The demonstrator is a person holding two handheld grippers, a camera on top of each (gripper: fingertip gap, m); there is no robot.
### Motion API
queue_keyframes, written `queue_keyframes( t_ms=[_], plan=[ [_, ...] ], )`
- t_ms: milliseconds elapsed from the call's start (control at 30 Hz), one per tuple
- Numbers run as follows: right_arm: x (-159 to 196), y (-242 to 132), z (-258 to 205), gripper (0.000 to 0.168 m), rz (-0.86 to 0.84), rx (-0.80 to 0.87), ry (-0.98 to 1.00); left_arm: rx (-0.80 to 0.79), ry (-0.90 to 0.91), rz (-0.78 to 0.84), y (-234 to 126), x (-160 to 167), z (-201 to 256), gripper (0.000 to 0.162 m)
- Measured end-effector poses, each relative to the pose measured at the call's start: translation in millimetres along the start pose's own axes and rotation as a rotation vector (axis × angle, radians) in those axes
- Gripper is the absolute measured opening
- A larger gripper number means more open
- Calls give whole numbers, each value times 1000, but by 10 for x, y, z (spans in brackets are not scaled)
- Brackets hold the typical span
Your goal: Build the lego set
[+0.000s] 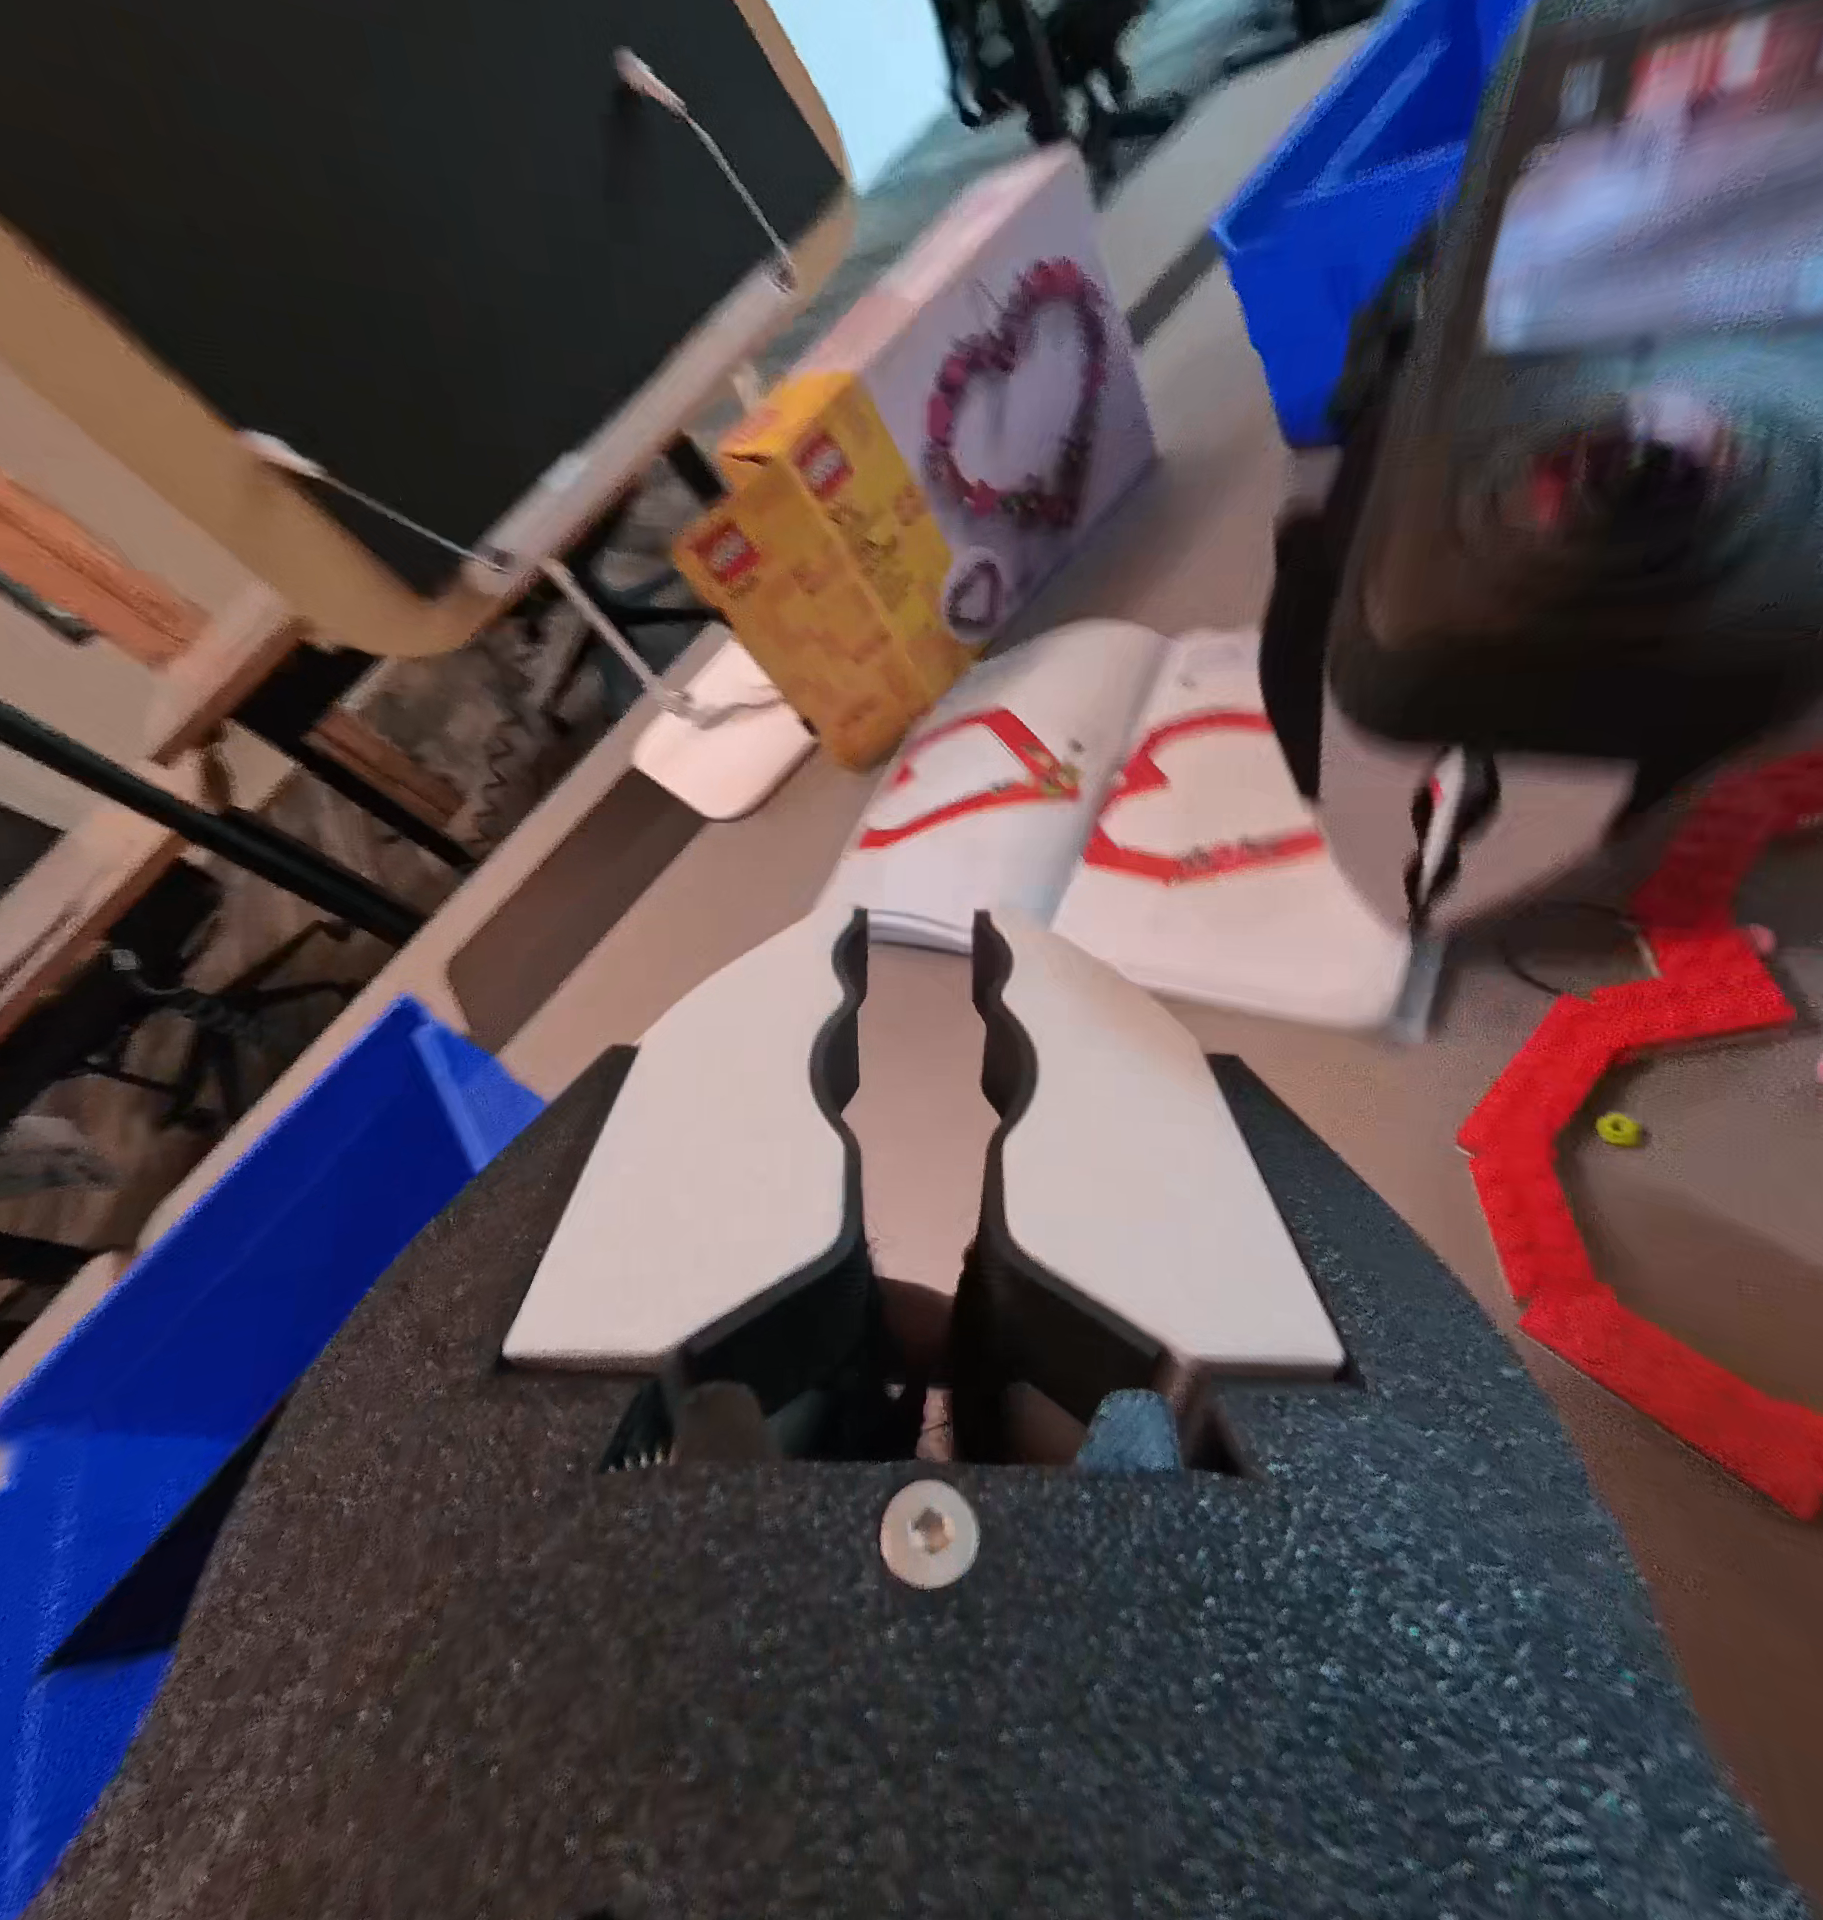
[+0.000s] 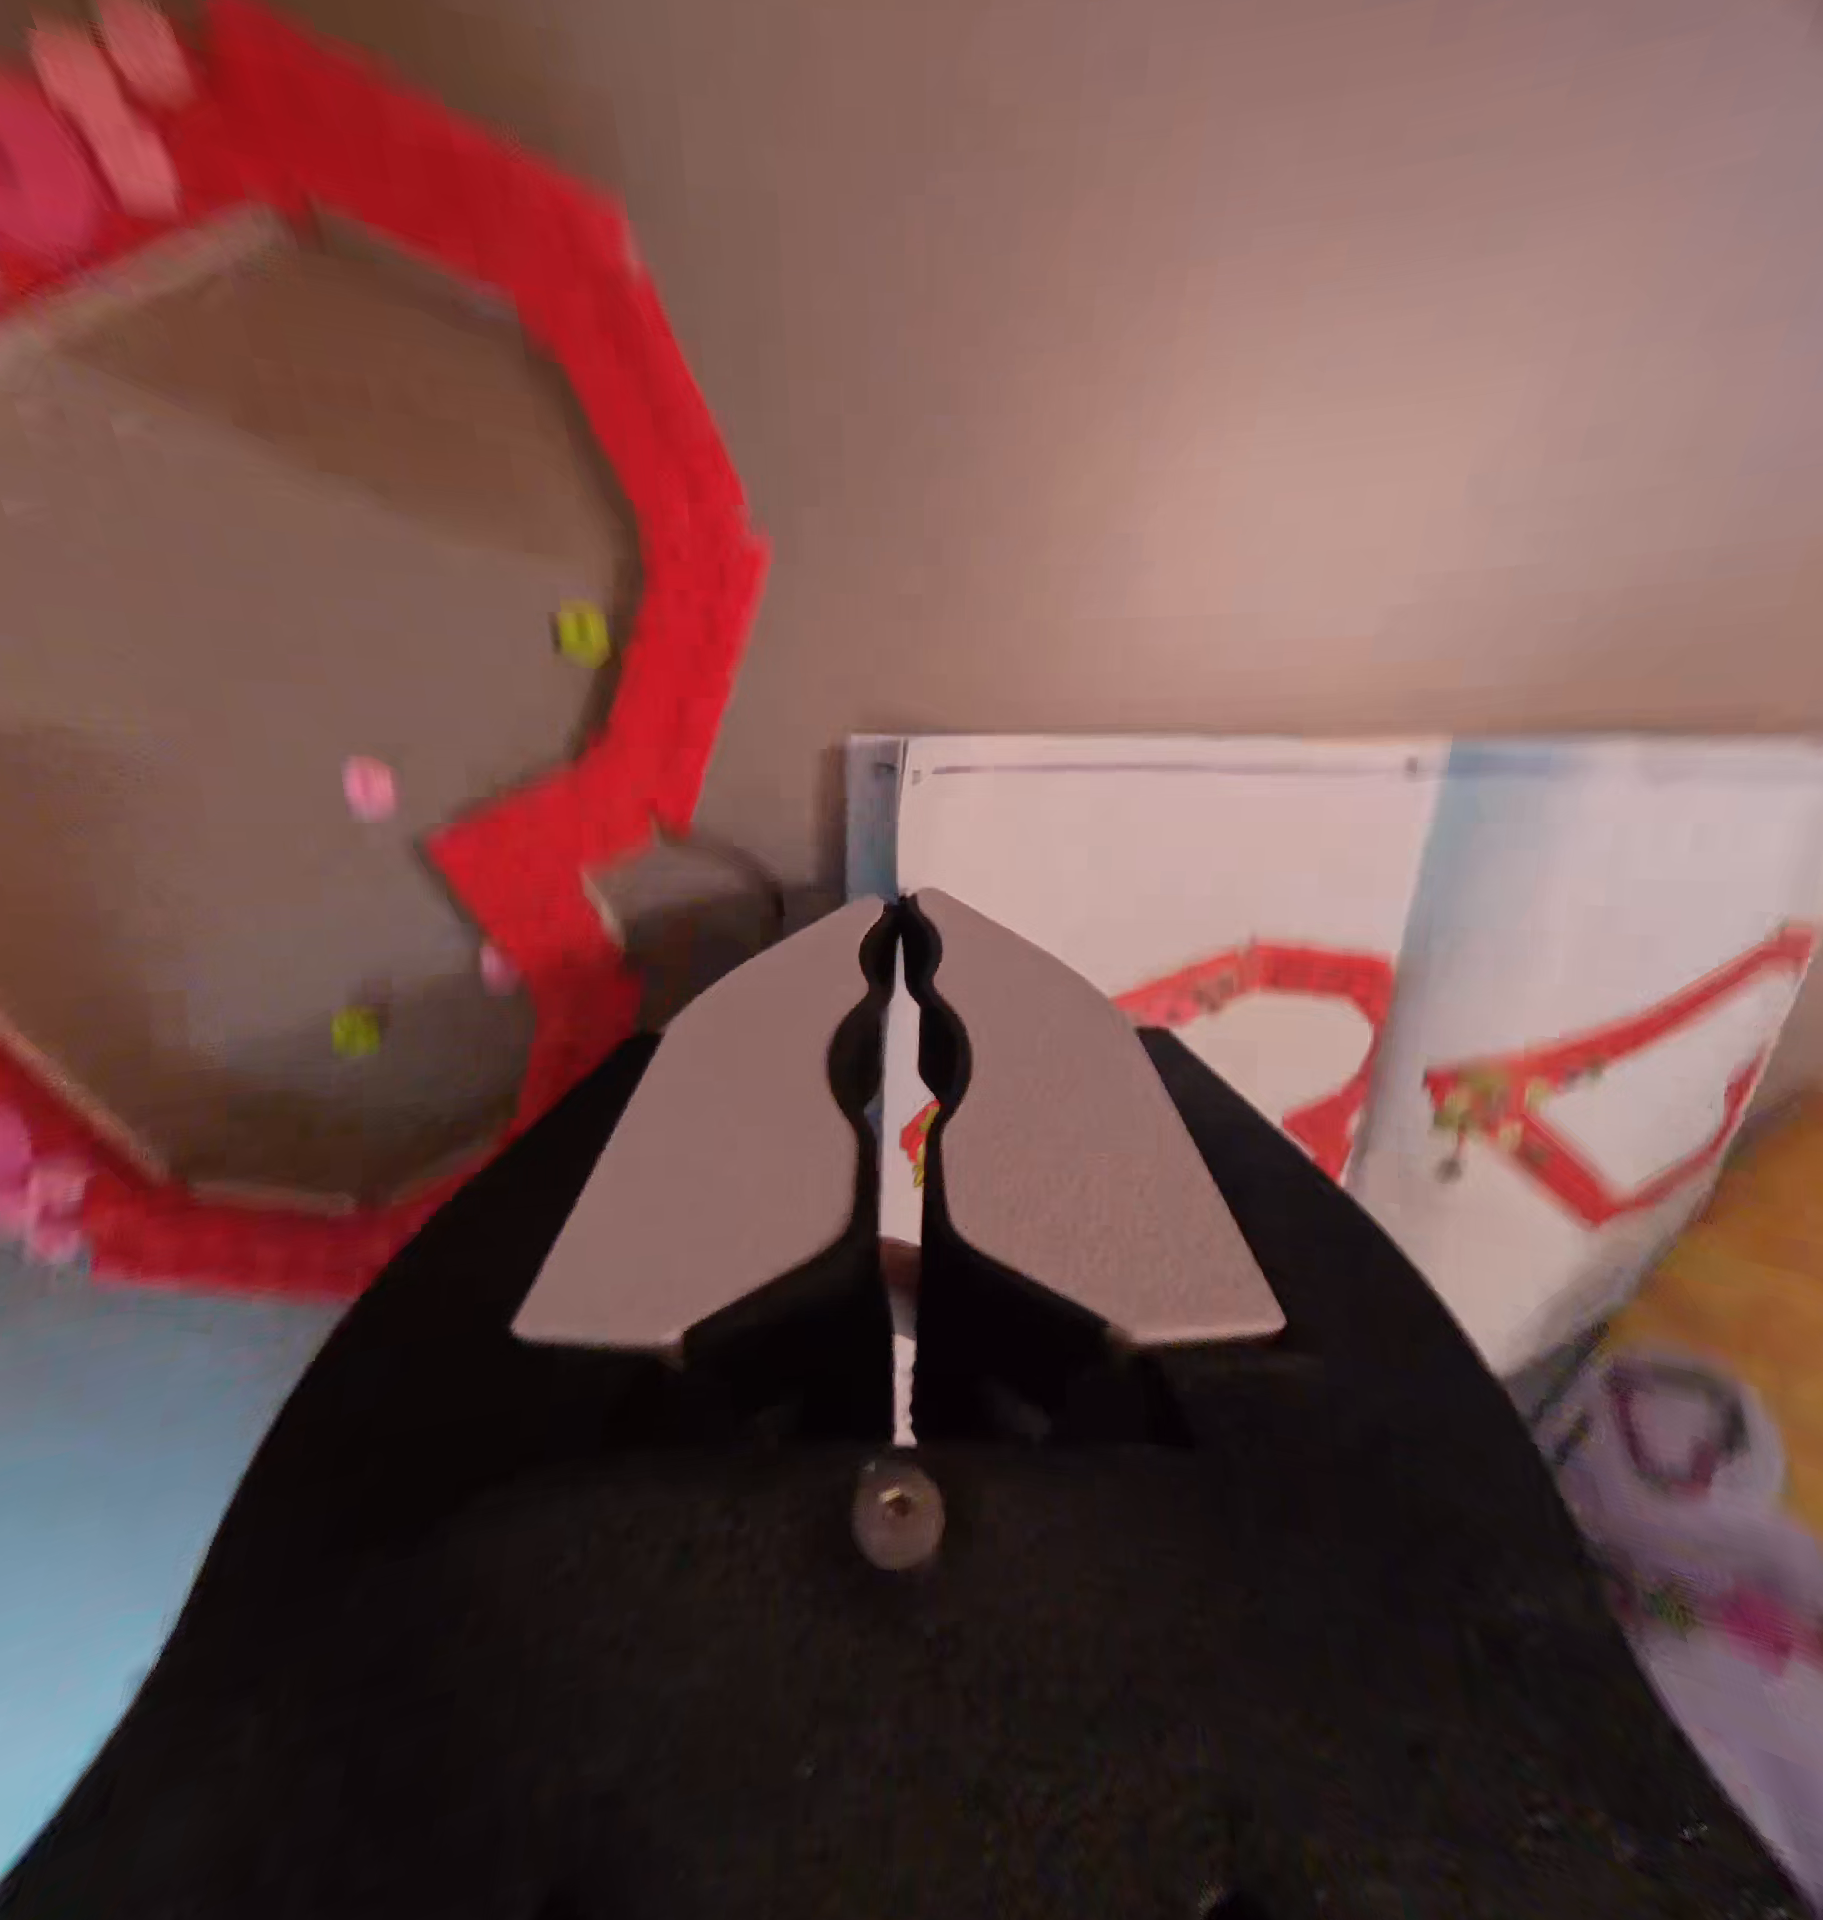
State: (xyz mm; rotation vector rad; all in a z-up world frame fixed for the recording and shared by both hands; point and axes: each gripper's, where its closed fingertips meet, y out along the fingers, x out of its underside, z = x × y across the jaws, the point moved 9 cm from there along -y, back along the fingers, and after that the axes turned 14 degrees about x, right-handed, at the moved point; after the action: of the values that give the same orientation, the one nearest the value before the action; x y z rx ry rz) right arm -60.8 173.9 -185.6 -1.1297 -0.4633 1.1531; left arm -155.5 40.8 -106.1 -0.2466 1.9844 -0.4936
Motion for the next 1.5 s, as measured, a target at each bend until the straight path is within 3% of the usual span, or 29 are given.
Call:
queue_keyframes(
  t_ms=[133, 267, 367, 433, 500, 567, 667, 767, 833, 967, 1067, 1167, 1300, 1500],
  plan=[
    [572, -323, 43, 1, -117, 15, 248, 54, 5, -80, 606, 32, -99, 20],
    [823, -554, 106, 3, -97, 139, 709, 77, 146, -203, 1438, -49, -317, 16],
    [855, -494, 93, 21, 16, 162, 1049, 167, 247, -326, 1946, -47, -326, 15],
    [930, -361, 21, 21, 1, 168, 1123, 224, 293, -480, 2101, 53, -293, 12],
    [1031, -240, -59, 28, -50, 191, 1122, 253, 304, -606, 2104, 220, -217, 0],
    [1076, -205, -90, 31, -24, 183, 1125, 164, 314, -584, 1988, 298, -151, 0],
    [1129, -236, -62, 28, -48, 204, 1106, 71, 272, -717, 1714, 383, -18, 0],
    [1135, -174, -91, 17, -156, 240, 963, 39, 245, -839, 1460, 433, 137, 0],
    [1087, -150, -82, 0, -107, 291, 865, 69, 205, -856, 1345, 433, 208, 0],
    [1085, -152, -40, 0, -78, 350, 776, 184, 55, -782, 1196, 356, 176, 9],
    [1077, -202, -3, 0, 20, 339, 811, 222, 50, -474, 1168, 60, 167, 18],
    [1085, -235, 32, 0, 116, 319, 879, 404, 82, -127, 1277, -178, 302, 28],
    [1112, -211, 33, 0, 144, 294, 922, 499, 91, -128, 1602, -69, 357, 35],
    [1126, -196, 15, 0, 130, 284, 920, 647, -25, -45, 1666, -34, 417, 39]
  ],
)
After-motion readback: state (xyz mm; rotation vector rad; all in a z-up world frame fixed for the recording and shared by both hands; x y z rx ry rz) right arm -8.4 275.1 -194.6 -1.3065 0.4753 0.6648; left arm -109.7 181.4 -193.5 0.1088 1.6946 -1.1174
